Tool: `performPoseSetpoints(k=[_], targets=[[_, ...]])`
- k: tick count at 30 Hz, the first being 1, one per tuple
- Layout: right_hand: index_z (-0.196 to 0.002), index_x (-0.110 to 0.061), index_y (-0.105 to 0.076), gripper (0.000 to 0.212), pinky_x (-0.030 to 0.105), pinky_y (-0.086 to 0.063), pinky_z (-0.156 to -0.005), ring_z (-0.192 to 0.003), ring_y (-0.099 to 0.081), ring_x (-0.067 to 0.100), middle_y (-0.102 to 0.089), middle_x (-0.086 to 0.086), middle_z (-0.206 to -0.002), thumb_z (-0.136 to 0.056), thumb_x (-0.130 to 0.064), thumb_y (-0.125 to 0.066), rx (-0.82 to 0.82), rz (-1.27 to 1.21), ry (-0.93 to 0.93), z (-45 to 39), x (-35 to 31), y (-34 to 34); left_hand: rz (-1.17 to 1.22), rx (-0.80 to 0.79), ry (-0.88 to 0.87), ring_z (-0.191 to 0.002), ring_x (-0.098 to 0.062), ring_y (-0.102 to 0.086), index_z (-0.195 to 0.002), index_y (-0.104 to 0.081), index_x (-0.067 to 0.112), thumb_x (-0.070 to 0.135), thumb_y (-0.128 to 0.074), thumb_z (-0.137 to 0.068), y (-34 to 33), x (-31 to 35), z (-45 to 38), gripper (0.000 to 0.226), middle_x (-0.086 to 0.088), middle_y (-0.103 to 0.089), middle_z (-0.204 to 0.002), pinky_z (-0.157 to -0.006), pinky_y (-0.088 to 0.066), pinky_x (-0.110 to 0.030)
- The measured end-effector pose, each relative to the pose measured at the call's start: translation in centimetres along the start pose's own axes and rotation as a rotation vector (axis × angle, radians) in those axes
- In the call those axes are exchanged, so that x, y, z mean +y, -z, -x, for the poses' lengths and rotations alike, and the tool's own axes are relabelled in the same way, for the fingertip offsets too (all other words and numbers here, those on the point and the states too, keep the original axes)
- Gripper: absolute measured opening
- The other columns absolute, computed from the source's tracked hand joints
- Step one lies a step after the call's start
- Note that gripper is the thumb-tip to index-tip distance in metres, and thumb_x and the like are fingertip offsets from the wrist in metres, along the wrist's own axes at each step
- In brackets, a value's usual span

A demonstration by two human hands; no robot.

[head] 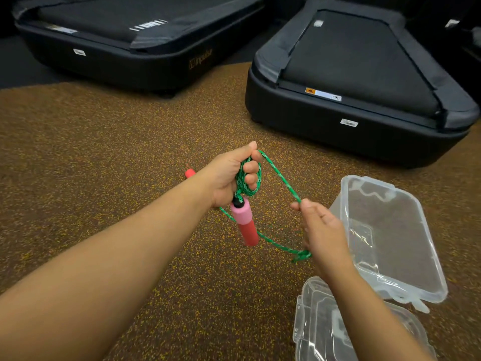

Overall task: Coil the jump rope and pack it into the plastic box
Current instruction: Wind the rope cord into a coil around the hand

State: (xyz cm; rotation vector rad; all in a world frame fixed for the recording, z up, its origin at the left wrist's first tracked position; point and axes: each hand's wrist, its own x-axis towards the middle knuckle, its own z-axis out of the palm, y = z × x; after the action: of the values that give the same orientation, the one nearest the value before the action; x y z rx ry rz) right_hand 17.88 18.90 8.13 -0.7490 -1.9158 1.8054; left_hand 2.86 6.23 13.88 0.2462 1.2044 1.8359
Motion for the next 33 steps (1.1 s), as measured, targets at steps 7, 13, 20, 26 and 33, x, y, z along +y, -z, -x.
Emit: performPoseSetpoints(k=[7, 13, 20, 26, 33], targets=[[-0.099, -0.032, -0.068, 0.020, 0.014, -0.051, -0.076, -0.091, -0.062, 0.007, -0.070, -0.010, -0.098, -0.094, -0.018, -0.054, -0.294, 0.267, -0.025, 0.4, 0.4, -1.5, -0.128, -0.131, 0.114, -0.035, -0.005, -0.036, -0.071, -0.046, 0.022, 0.038, -0.037, -0.098, -0.1, 0.3, 0.9, 0.033, 0.009, -0.036, -0.039, -0.046, -0.032, -0.019], [-0.128, -0.027, -0.054, 0.040, 0.026, -0.043, -0.099, -0.119, -0.055, 0.006, -0.064, -0.006, -0.124, -0.092, -0.011, -0.057, -0.346, 0.103, 0.120, -0.3, -1.3, -2.5, -0.262, -0.276, 0.193, -0.034, -0.005, -0.036, -0.071, -0.045, 0.021, 0.036, -0.037, -0.097, -1.6, 0.5, 1.5, 0.032, 0.010, -0.037, -0.039, -0.043, -0.032, -0.018], [-0.087, -0.033, -0.069, 0.022, 0.037, -0.045, -0.072, -0.072, -0.059, 0.022, -0.062, -0.008, -0.059, -0.096, -0.029, -0.050, -0.113, 0.034, 0.091, 0.2, 0.0, -2.3, -0.098, -0.195, 0.098, -0.034, -0.004, -0.037, -0.070, -0.045, 0.023, 0.038, -0.036, -0.098, -0.7, 1.1, 1.0, 0.033, 0.009, -0.036, -0.038, -0.044, -0.034, -0.018], [-0.092, -0.026, -0.066, 0.029, 0.023, -0.040, -0.055, -0.050, -0.044, 0.006, -0.043, -0.011, -0.051, -0.101, -0.027, -0.038, 0.024, -0.004, 0.028, 1.0, 2.0, -2.2, 0.053, -0.037, 0.041, -0.034, -0.002, -0.041, -0.088, -0.061, 0.018, 0.036, -0.040, -0.098, 0.2, 0.9, 0.4, 0.030, 0.010, -0.043, -0.040, -0.042, -0.036, -0.016], [-0.081, -0.023, -0.063, 0.037, 0.034, -0.045, -0.067, -0.068, -0.058, 0.018, -0.057, -0.007, -0.061, -0.097, -0.044, -0.036, -0.314, 0.708, 0.169, 2.0, 0.3, -3.9, 0.056, -0.030, 0.055, -0.076, -0.019, -0.071, -0.115, -0.051, -0.003, 0.043, -0.023, -0.100, -0.8, 0.8, 0.0, 0.056, -0.012, -0.074, -0.089, -0.071, -0.053, -0.026]])
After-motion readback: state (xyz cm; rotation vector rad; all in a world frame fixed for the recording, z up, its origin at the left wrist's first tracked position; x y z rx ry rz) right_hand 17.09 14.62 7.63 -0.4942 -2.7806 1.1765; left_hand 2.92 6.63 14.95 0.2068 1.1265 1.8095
